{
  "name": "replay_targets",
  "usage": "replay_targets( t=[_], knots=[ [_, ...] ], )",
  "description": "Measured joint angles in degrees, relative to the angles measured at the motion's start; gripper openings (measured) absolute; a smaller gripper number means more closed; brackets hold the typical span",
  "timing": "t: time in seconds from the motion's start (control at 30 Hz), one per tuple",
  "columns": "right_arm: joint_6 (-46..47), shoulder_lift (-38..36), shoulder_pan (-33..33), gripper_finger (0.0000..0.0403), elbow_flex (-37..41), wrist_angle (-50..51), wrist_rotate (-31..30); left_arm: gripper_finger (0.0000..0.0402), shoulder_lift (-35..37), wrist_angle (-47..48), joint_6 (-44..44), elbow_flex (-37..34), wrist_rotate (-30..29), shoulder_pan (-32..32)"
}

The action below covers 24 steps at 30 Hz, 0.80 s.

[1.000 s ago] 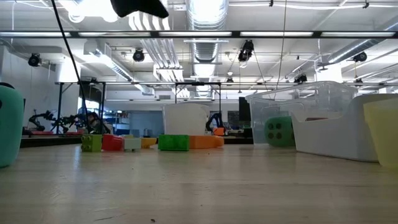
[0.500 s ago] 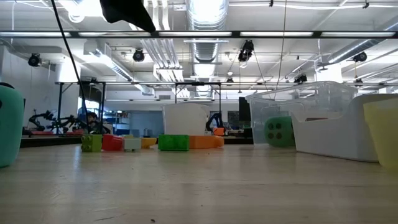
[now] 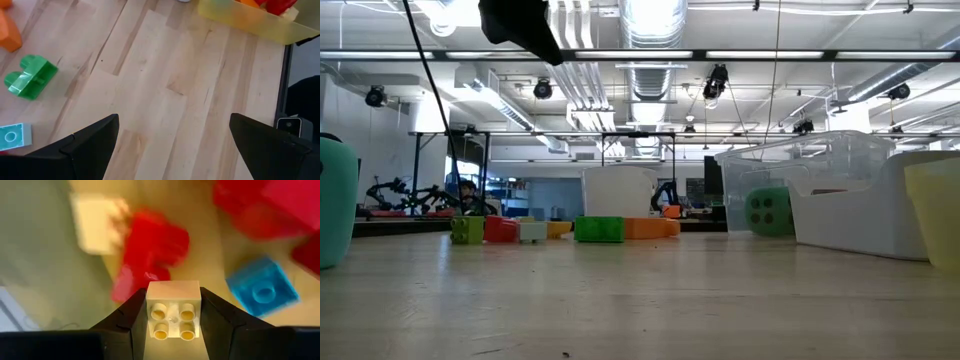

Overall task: Pick & Place Toys
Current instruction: Put the yellow game piece into the yellow bin

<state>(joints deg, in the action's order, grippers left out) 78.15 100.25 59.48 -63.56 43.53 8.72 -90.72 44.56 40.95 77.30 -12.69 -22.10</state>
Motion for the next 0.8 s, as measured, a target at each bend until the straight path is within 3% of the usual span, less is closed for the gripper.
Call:
replay_targets(
  t=[0.17,0.8],
  knots=[
    [0.5,-0.2,0.2,0.0132,1.8,-0.2,2.3,0.0383,0.0,0.0,0.0,-0.1,0.0,0.2],
    [0.8,1.2,0.1,0.0132,4.4,-5.6,2.0,0.0382,0.0,0.4,1.1,-0.9,0.0,0.6]
  ],
)
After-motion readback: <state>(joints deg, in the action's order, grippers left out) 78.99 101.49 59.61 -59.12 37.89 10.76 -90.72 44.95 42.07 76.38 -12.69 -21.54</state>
